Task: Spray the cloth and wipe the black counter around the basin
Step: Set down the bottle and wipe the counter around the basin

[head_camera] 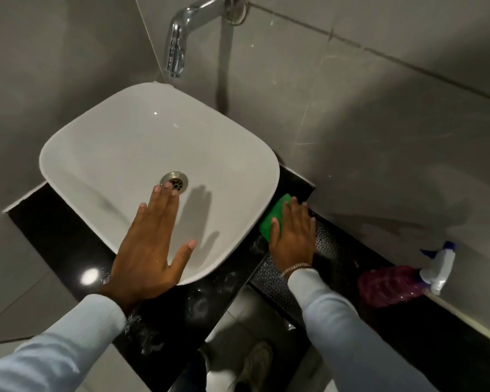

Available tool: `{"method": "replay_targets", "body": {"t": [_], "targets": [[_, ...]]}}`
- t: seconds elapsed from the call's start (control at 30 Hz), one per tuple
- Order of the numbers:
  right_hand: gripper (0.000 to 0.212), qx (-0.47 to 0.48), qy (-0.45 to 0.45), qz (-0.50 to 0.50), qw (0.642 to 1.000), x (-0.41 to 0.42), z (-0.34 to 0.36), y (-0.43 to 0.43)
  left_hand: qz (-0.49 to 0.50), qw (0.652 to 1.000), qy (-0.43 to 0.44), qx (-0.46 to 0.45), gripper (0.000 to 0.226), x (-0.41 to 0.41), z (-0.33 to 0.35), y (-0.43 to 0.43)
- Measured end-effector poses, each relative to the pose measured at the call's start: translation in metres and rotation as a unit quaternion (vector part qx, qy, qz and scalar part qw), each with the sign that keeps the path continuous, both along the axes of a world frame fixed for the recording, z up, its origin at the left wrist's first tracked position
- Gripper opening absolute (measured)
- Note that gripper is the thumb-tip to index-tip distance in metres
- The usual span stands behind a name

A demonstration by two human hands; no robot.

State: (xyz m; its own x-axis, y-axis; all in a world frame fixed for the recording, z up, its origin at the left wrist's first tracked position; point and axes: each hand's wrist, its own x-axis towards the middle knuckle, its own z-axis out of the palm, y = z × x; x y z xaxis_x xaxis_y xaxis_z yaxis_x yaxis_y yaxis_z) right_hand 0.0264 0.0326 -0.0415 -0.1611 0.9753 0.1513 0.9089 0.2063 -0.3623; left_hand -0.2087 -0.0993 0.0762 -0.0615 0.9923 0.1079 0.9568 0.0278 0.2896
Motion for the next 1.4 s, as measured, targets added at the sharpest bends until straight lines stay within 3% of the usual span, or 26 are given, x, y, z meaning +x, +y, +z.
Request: {"method": "replay_targets", "body": {"t": [0.27, 0.4, 0.5, 0.73, 0.87, 1.0, 1.1, 1.27, 1.4], "targets": [[0.046, -0.025, -0.072, -0.016, 0.997, -0.001, 0.02, 0.064, 0.005, 1.0, 0.0, -0.006, 0.083, 0.002, 0.002, 0.001], [0.045, 0.009, -0.01, 0.0, 1.0, 0.001, 0.021, 0.049, 0.004, 1.0, 0.006, -0.007, 0.083, 0.0, -0.001, 0.001], [0.053, 0.024, 0.024, 0.036, 0.999, -0.001, 0.013, 0.022, -0.003, 1.0, 0.012, -0.003, 0.081, -0.001, -0.002, 0.002], [0.058, -0.043, -0.064, 0.16, 0.984, -0.013, 0.013, 0.084, -0.008, 1.0, 0.017, -0.004, 0.081, -0.001, -0.006, 0.001], [0.048, -0.037, -0.044, 0.084, 0.995, -0.008, 0.015, 0.093, -0.005, 1.0, 0.022, -0.004, 0.079, -0.001, -0.006, 0.001], [0.052, 0.015, 0.049, -0.027, 0.998, 0.002, 0.007, 0.041, 0.002, 1.0, 0.017, 0.003, 0.079, -0.001, -0.006, 0.001], [0.053, 0.011, 0.091, -0.001, 0.996, -0.008, 0.003, 0.001, 0.002, 1.0, 0.013, 0.009, 0.079, -0.003, -0.009, 0.002], [0.051, 0.014, 0.022, 0.079, 0.997, -0.002, 0.004, 0.017, 0.004, 1.0, 0.025, 0.008, 0.08, -0.002, -0.01, 0.001], [0.053, -0.015, 0.062, 0.001, 0.998, -0.002, 0.008, 0.034, 0.01, 0.999, 0.044, -0.01, 0.081, 0.0, -0.007, 0.002]]}}
